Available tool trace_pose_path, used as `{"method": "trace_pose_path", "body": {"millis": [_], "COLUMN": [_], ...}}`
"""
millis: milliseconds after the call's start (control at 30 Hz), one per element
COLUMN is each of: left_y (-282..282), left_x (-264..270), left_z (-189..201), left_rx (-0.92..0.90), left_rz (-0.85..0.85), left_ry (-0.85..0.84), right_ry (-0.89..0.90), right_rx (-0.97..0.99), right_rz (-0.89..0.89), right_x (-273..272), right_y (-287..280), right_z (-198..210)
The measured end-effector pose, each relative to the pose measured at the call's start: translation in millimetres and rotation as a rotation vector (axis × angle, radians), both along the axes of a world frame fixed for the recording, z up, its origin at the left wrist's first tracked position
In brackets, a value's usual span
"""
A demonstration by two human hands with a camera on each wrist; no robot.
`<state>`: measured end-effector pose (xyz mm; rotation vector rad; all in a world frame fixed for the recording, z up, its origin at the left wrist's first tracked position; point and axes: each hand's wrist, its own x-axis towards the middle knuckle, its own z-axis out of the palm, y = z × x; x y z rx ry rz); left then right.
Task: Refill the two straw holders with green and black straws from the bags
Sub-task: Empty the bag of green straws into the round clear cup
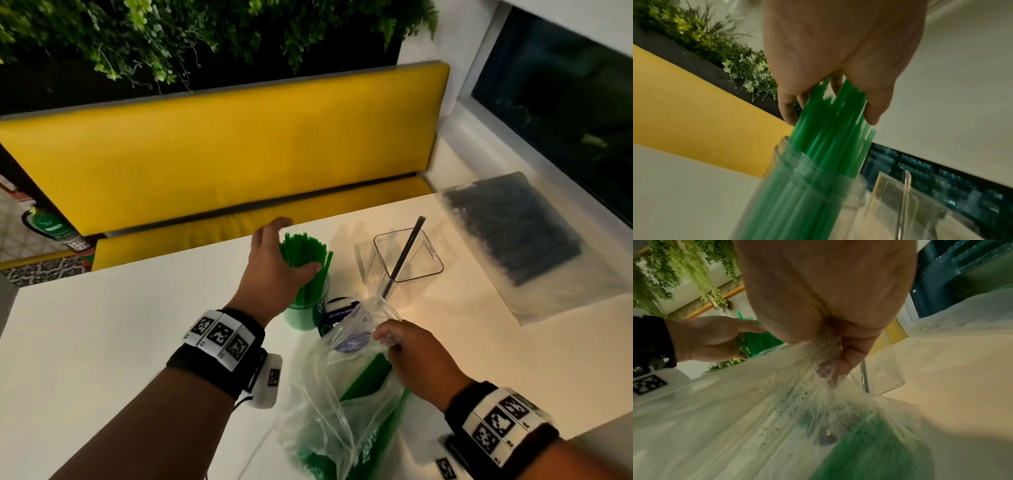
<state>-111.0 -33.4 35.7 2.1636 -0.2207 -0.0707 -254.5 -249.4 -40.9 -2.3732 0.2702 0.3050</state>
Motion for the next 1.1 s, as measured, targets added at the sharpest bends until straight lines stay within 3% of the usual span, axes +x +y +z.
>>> {"method": "trace_pose_path", "body": {"millis": [67, 100, 167, 233, 300, 433, 533, 600, 800, 900, 933, 1000, 1033, 1100], "left_y": [3, 0, -12, -27, -31, -28, -26, -23, -17, -24, -28, -40, -45, -55], "left_x": [2, 3, 3, 3, 9, 23, 30, 33, 28, -10, -31, -73, -89, -105], "left_z": [10, 15, 20, 12, 3, 3, 1, 0, 12, 33, 32, 16, 0, -41], "left_rx": [-0.005, 0.079, 0.437, 0.781, 0.885, 0.774, 0.677, 0.609, 0.766, 0.381, 0.29, 0.352, 0.396, 0.387], "left_rz": [-0.01, -0.04, -0.165, -0.318, -0.395, -0.297, -0.292, -0.253, -0.212, -0.218, -0.336, -0.621, -0.687, -0.642], "left_ry": [-0.117, -0.224, -0.404, -0.408, -0.396, -0.467, -0.335, -0.336, -0.349, -0.63, -0.59, -0.26, -0.059, 0.263], "right_ry": [0.007, 0.01, 0.016, 0.023, 0.034, 0.039, 0.049, 0.053, 0.055, 0.008, -0.012, -0.017, -0.031, -0.066], "right_rx": [-0.002, -0.007, -0.011, -0.007, -0.007, -0.015, -0.001, 0.002, 0.03, 0.065, 0.076, 0.084, 0.112, 0.139], "right_rz": [0.003, 0.01, 0.021, 0.019, 0.017, 0.016, 0.009, 0.006, 0.017, 0.018, 0.017, 0.032, 0.035, 0.03], "right_x": [0, 1, 1, 2, 3, 4, 4, 4, 6, 7, 8, 10, 11, 13], "right_y": [-1, -1, 0, 1, 2, 2, 1, 1, 0, 0, 0, 0, 1, 3], "right_z": [0, -1, -2, -1, 0, 2, 4, 6, 7, 9, 8, 9, 8, 5]}}
